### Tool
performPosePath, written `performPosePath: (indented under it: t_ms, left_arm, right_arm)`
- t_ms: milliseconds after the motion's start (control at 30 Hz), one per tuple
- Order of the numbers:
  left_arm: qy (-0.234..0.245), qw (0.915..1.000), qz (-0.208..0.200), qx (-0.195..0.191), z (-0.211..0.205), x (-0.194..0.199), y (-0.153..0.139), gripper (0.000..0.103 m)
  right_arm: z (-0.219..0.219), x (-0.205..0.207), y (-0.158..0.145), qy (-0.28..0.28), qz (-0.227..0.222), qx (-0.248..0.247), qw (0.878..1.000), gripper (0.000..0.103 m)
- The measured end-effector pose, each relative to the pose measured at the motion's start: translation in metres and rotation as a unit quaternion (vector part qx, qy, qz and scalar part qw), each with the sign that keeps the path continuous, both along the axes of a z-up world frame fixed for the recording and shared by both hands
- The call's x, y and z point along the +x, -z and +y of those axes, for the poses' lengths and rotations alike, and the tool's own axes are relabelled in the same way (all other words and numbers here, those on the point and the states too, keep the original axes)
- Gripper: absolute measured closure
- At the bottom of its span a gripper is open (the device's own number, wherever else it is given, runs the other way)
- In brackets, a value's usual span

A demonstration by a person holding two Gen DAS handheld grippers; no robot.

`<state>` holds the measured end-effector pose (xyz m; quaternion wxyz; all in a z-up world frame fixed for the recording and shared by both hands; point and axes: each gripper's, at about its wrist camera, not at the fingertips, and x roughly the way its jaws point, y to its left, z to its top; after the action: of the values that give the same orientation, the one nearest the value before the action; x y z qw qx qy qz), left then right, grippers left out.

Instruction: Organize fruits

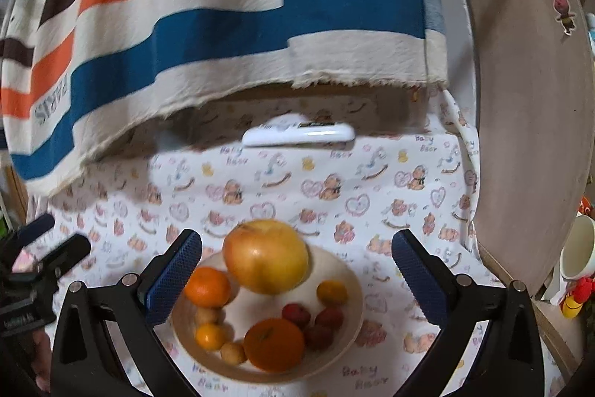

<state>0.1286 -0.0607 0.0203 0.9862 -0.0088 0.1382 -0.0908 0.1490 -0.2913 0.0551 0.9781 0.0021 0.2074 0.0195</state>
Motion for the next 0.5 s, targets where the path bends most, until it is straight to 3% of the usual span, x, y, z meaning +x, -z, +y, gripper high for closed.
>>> performPosePath:
  t_ms: [200,500]
  left_arm:
    - [-0.007,1.0,0.0,-0.001,0.001,0.003,0.008,0.001]
    - [-0.012,0.9997,0.02,-0.006,0.002,0.009,0.012,0.001]
  right_arm:
    - [0.009,-0.004,0.015,-0.008,0.005,-0.022,1.0,0.0]
    - [0.008,-0.008,0.012,-0.011,-0.018,-0.028,0.999,0.0]
